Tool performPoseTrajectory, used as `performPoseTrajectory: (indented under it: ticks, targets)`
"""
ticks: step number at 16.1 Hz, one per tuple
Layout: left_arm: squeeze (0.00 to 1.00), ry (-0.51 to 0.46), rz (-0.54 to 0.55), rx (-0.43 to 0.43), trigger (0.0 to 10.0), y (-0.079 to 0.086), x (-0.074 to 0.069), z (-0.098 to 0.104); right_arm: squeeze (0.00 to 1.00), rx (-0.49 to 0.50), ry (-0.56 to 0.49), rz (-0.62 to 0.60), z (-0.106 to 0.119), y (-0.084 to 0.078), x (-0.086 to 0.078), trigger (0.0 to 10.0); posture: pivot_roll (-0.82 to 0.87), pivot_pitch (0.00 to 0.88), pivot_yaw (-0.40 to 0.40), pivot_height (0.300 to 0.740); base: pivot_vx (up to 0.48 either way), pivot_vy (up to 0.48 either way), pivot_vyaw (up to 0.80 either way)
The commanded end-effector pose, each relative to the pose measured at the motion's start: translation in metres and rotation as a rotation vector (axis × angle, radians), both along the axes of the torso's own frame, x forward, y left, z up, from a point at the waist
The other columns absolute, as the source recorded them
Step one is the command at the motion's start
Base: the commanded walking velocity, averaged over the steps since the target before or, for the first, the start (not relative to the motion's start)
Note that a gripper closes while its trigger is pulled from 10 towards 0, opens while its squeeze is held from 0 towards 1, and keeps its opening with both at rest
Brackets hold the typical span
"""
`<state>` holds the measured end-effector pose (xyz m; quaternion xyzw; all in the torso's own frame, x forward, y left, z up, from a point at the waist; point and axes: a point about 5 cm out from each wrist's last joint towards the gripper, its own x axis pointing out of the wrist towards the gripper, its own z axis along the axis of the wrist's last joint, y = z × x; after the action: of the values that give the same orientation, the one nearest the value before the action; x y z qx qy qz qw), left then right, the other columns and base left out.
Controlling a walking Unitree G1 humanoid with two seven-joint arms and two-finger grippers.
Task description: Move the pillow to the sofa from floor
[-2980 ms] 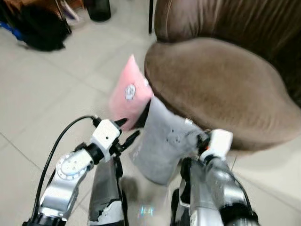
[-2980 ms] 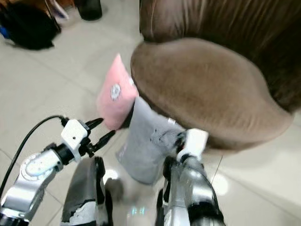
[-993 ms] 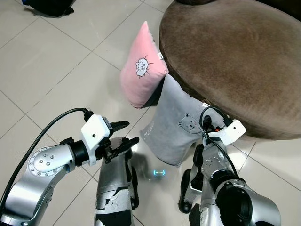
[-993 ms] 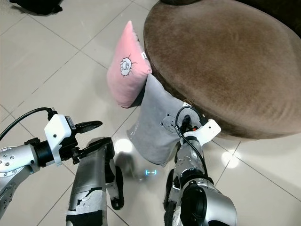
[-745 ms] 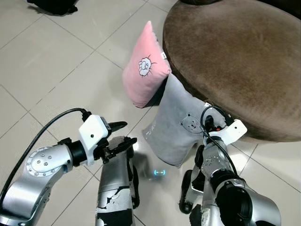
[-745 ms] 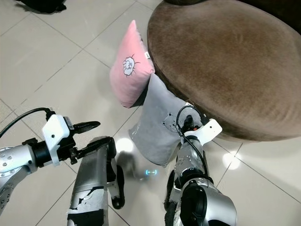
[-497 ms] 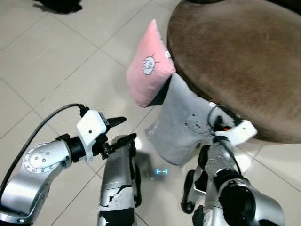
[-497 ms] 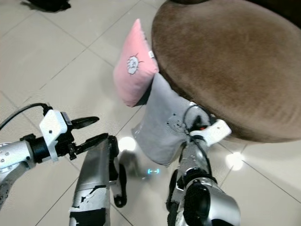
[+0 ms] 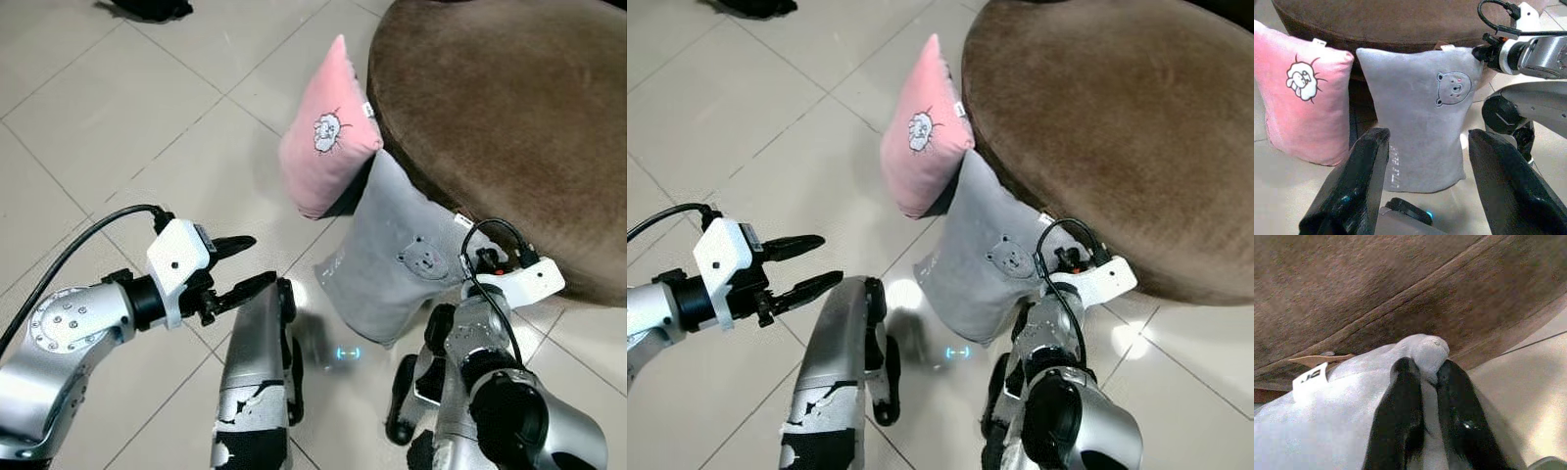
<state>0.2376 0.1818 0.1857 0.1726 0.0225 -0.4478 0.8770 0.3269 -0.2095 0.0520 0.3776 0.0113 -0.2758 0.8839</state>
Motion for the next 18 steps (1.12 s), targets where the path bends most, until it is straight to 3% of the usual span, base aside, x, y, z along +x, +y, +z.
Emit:
performPoseTrajectory:
  ticks: [1, 8, 11, 12, 15, 17, 18]
  targets:
    - [0.0, 0.006, -0.018, 0.007, 10.0, 0.0, -0.004, 0.002, 0.0, 0.038, 0.025, 0.012, -0.01, 0.009, -0.005, 0.0, 0.54, 0.387, 0.14, 0.531, 0.0, 0.0, 0.0]
    - [0.0, 0.015, 0.015, 0.002, 10.0, 0.003, -0.005, -0.005, 0.0, 0.039, -0.016, 0.027, -0.007, 0.011, -0.004, 0.0, 0.49, 0.376, 0.105, 0.531, 0.0, 0.0, 0.0]
    - [0.0, 0.015, 0.057, -0.028, 10.0, 0.004, -0.007, -0.015, 0.0, 0.071, -0.18, -0.014, 0.009, 0.017, 0.0, 0.0, 0.4, 0.322, 0.038, 0.531, 0.0, 0.0, 0.0]
    - [0.0, 0.009, 0.104, -0.059, 10.0, 0.003, -0.002, -0.021, 0.0, 0.064, -0.268, 0.016, 0.02, 0.028, 0.001, 0.0, 0.35, 0.293, -0.006, 0.531, 0.0, 0.0, 0.0]
    - [0.0, -0.011, 0.173, -0.092, 10.0, 0.007, 0.001, -0.032, 0.0, 0.032, -0.357, 0.154, 0.042, 0.055, -0.014, 0.0, 0.28, 0.25, -0.04, 0.531, 0.0, 0.0, 0.0]
    - [0.0, -0.023, 0.218, -0.13, 10.0, 0.005, 0.005, -0.039, 0.0, -0.018, -0.432, 0.26, 0.077, 0.068, -0.032, 0.0, 0.18, 0.189, -0.045, 0.531, 0.0, 0.0, 0.0]
    - [0.0, -0.033, 0.227, -0.152, 10.0, 0.002, 0.009, -0.039, 0.0, -0.031, -0.47, 0.277, 0.097, 0.069, -0.033, 0.0, 0.15, 0.17, -0.043, 0.531, 0.0, 0.0, 0.0]
